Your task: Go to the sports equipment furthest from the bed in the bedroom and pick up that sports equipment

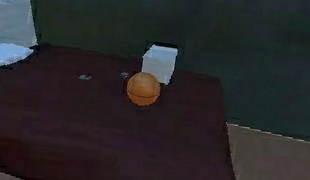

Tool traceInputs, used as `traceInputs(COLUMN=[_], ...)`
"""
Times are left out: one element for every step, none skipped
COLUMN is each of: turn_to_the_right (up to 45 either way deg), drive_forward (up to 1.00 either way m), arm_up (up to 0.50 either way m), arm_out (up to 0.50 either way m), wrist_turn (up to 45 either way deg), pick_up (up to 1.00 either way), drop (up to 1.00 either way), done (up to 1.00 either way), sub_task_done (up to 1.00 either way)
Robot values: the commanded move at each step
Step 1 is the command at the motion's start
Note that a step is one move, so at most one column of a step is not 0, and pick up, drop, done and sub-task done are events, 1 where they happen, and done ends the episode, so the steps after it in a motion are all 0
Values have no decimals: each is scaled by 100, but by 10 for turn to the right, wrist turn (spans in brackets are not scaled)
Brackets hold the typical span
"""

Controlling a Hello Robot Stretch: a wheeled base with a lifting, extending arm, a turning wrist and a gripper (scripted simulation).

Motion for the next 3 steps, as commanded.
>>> traceInputs(turn_to_the_right=[450,450,0], drive_forward=[0,0,100], arm_up=[0,0,0], arm_out=[0,0,0], wrist_turn=[0,0,0], pick_up=[0,0,0], drop=[0,0,0], done=[0,0,0], sub_task_done=[0,0,0])
